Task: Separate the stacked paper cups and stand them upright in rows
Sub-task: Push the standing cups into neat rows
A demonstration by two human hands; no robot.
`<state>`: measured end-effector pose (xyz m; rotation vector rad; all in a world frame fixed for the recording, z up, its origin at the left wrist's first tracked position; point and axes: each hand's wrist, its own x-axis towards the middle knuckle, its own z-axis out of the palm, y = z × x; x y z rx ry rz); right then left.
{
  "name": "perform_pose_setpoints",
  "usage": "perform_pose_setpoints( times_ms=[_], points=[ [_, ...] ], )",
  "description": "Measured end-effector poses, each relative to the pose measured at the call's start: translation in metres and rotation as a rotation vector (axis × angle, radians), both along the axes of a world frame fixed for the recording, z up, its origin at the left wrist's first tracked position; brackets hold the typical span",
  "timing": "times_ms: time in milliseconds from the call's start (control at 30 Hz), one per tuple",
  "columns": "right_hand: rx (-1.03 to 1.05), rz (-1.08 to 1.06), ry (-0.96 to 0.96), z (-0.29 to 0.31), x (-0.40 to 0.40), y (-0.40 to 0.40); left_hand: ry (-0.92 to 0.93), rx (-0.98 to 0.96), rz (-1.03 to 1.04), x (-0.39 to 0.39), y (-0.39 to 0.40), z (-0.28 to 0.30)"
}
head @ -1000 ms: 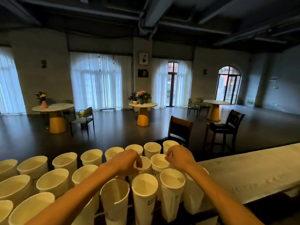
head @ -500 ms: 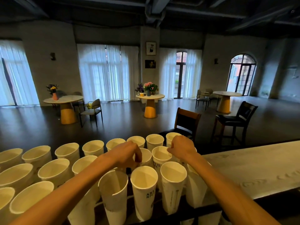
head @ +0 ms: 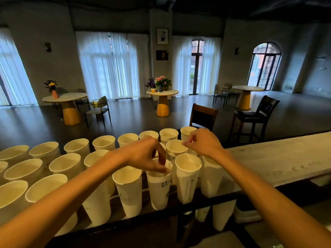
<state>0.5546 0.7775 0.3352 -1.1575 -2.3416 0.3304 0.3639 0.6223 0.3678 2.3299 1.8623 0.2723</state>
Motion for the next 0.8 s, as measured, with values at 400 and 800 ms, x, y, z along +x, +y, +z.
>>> perform_pose_setpoints(
  times_ms=[400, 800],
  points=[
    [0.023, 0.117, -0.048, 0.001, 0.019, -0.042, 0.151, -0.081, -0.007, 0.012, -0.013, -0.019],
    [-0.09, 0.3, -0.269, -0.019, 0.015, -0.062, 0.055, -0.077, 0.034, 0.001, -0.012, -0.028]
  ],
)
